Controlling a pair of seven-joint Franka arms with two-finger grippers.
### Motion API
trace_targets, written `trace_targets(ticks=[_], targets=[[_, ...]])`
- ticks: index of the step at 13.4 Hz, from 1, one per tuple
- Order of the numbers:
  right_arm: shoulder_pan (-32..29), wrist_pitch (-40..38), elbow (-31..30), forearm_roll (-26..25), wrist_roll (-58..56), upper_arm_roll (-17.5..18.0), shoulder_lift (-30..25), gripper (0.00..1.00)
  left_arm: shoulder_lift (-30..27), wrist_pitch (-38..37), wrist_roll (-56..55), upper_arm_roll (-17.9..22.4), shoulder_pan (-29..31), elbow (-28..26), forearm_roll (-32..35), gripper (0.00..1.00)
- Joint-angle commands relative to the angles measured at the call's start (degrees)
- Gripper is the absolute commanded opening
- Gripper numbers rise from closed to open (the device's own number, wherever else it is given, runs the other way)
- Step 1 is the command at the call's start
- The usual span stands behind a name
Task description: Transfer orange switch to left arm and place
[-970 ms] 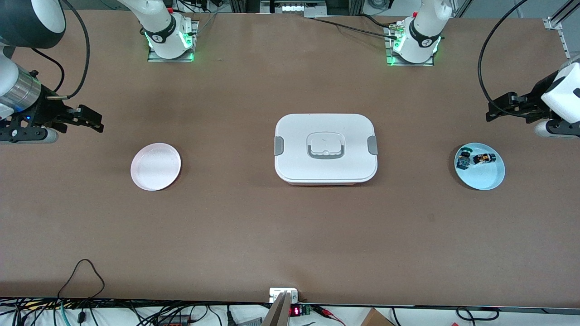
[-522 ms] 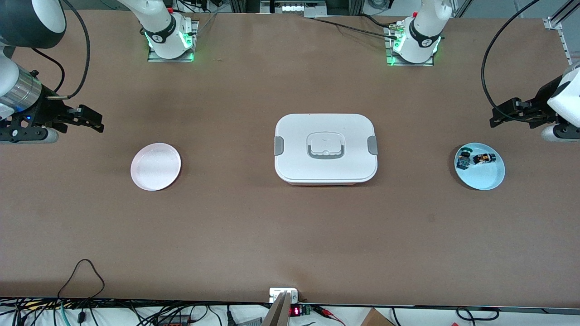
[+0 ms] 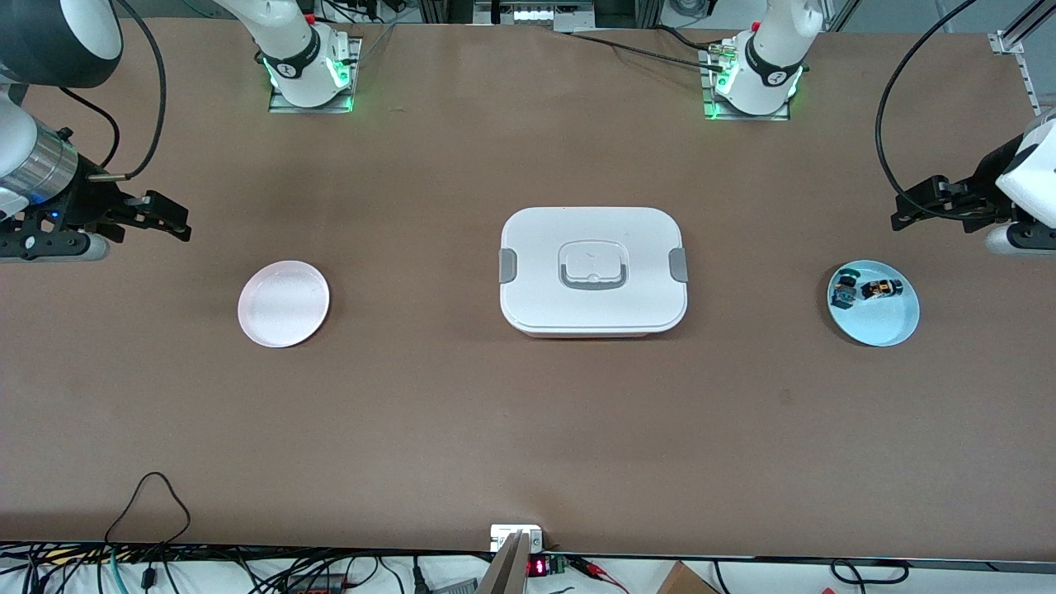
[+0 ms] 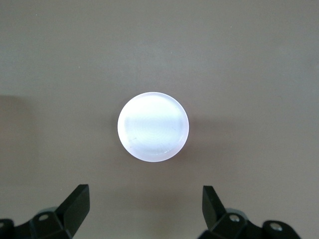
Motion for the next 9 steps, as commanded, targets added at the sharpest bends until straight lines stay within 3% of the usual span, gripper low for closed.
trace_targets(ticks=[1,7,9], targets=[[-0.04,0.38,-1.0,0.89,0.7,0.21,-0.89,1.0,-1.45,0.23,-0.26,-0.23,0.28,-1.33,1.07,1.0],[-0.04,0.46,-1.0,0.89,0.7,0.21,-0.89,1.0,-1.01,1.11,0.0,-1.37,3.44,-1.16,0.54,1.0],[-0.04,0.38,-1.08,0.89,0.7,0.21,-0.97,1.0,-1.1,2.42,-0.09,-6.7,7.37,-1.16,0.71,1.0]])
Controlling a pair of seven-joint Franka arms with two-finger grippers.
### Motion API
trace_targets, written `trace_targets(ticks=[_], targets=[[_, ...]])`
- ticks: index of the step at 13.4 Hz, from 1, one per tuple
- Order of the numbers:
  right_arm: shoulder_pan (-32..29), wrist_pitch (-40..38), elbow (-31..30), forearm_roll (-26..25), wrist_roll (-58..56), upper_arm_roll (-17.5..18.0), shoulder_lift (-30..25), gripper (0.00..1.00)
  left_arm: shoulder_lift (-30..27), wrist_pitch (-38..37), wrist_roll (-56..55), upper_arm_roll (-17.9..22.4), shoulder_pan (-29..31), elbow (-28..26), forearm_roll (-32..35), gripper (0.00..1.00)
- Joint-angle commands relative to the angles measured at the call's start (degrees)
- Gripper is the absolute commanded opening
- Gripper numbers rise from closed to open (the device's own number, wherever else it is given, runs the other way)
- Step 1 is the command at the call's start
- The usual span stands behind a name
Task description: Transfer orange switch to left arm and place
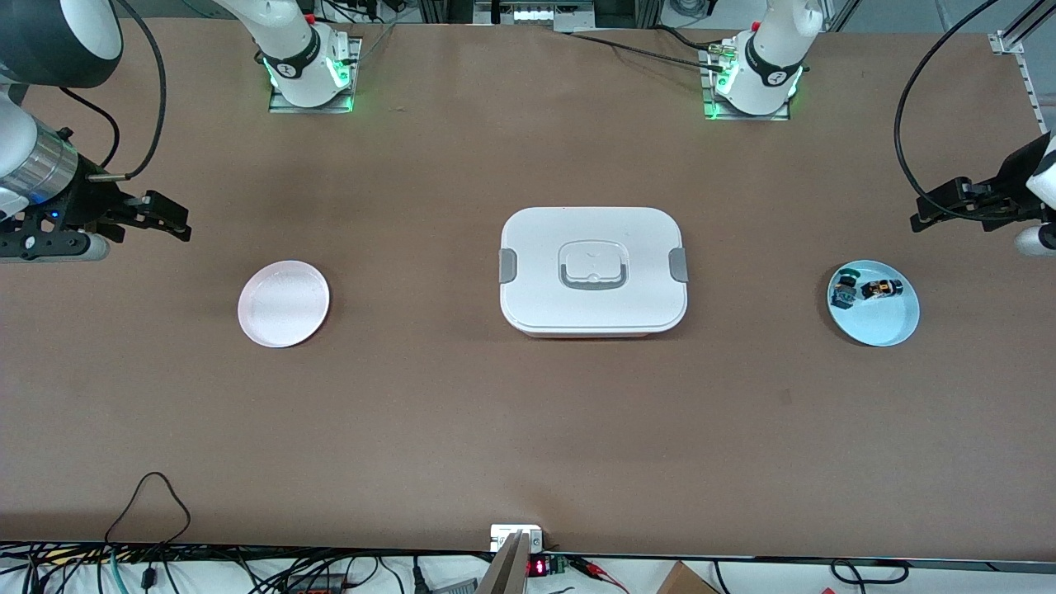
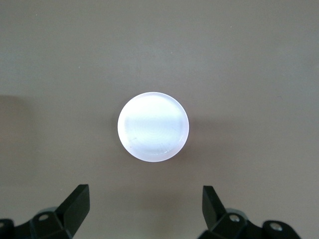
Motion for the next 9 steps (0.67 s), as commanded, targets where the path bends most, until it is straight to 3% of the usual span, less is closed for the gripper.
trace_targets(ticks=[1,9], targets=[[-0.04,0.38,-1.08,0.88,0.7,0.2,-0.89,1.0,-1.05,2.06,-0.15,-5.43,4.17,-0.99,0.63,1.0],[-0.04,0.55,-1.17,0.88,0.7,0.2,-0.89,1.0,-1.23,1.89,-0.76,-5.96,4.08,-1.08,0.98,1.0]])
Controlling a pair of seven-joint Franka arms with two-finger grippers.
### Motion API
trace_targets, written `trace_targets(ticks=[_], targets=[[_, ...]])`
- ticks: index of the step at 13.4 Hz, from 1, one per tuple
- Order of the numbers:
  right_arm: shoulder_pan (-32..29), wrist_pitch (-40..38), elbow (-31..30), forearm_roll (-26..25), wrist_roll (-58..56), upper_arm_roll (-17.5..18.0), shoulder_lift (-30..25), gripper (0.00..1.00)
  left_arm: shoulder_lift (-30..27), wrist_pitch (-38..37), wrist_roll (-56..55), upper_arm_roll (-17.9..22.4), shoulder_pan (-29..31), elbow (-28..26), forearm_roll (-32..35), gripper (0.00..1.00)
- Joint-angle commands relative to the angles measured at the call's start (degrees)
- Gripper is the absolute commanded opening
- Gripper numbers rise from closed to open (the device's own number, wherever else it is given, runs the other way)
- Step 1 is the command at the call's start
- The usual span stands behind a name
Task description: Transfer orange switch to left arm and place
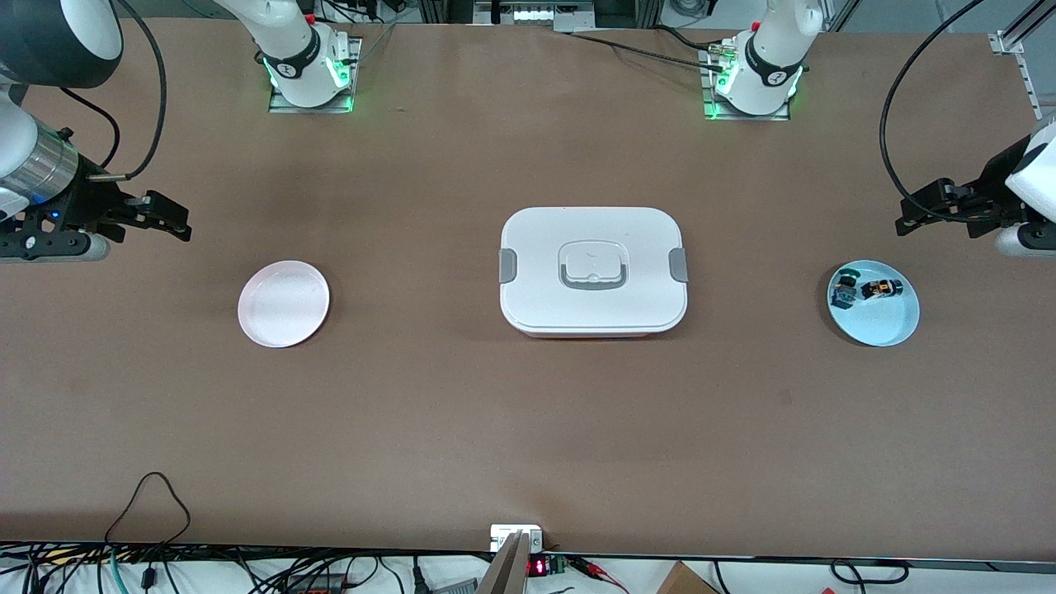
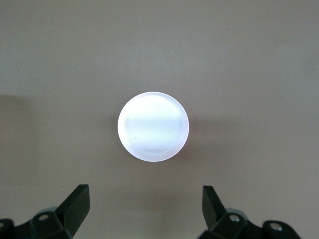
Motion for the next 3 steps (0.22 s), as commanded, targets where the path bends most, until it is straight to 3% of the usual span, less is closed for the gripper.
trace_targets(ticks=[1,3], targets=[[-0.04,0.55,-1.11,0.87,0.7,0.2,-0.89,1.0,-1.23,0.56,-0.59,-1.1,1.16,-1.08,0.89,1.0],[-0.04,0.55,-1.11,0.87,0.7,0.2,-0.89,1.0,-1.14,0.56,-0.59,-0.92,1.25,-0.99,0.98,1.0]])
